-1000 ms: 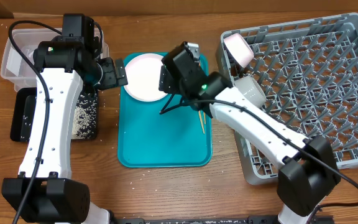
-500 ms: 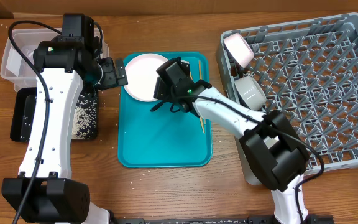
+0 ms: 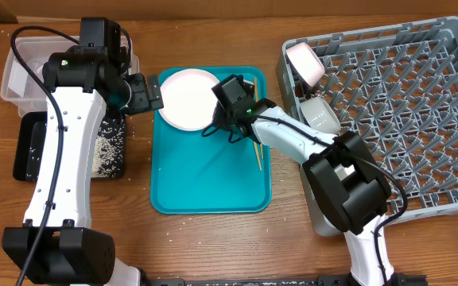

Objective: Sort waste into correct bins and load items into the dishwasher
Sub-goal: 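Reach the right gripper to the white plate and grasp its rim, then lift the white plate and stand it upright in the rack, then move the right gripper to the chopsticks and grasp one, then carry the chopstick into the rack and release it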

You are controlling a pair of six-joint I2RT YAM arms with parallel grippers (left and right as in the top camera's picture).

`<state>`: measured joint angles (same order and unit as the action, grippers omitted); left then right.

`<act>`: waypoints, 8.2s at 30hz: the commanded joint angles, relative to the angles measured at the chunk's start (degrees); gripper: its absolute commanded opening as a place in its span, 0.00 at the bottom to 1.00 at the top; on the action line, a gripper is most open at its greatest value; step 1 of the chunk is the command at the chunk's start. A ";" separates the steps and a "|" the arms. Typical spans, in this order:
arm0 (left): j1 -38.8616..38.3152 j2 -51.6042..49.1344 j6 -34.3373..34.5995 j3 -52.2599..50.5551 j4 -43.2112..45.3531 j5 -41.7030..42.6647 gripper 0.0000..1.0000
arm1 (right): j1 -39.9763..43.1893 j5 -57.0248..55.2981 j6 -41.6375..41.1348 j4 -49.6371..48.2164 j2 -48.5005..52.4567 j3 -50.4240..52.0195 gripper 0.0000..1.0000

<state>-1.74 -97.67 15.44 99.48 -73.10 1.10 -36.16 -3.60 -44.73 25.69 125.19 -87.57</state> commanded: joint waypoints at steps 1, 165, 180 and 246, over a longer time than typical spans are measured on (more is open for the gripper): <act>0.13 0.28 -0.66 1.03 0.04 0.37 1.00 | -0.24 -1.44 1.27 3.26 0.26 0.39 0.45; 0.13 0.28 -0.66 1.01 0.04 0.37 1.00 | 3.32 0.22 25.16 28.59 -11.15 -6.08 0.59; 0.11 0.28 -0.66 1.01 0.04 0.37 1.00 | 3.30 -1.73 25.20 21.44 -0.31 -6.05 0.54; 0.11 0.28 -0.66 1.03 0.04 0.37 1.00 | 49.70 1.03 -2.91 50.73 -17.79 -12.66 0.32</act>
<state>-1.74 -97.67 15.44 99.48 -73.10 1.08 13.67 -3.07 -49.98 76.69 107.92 -99.63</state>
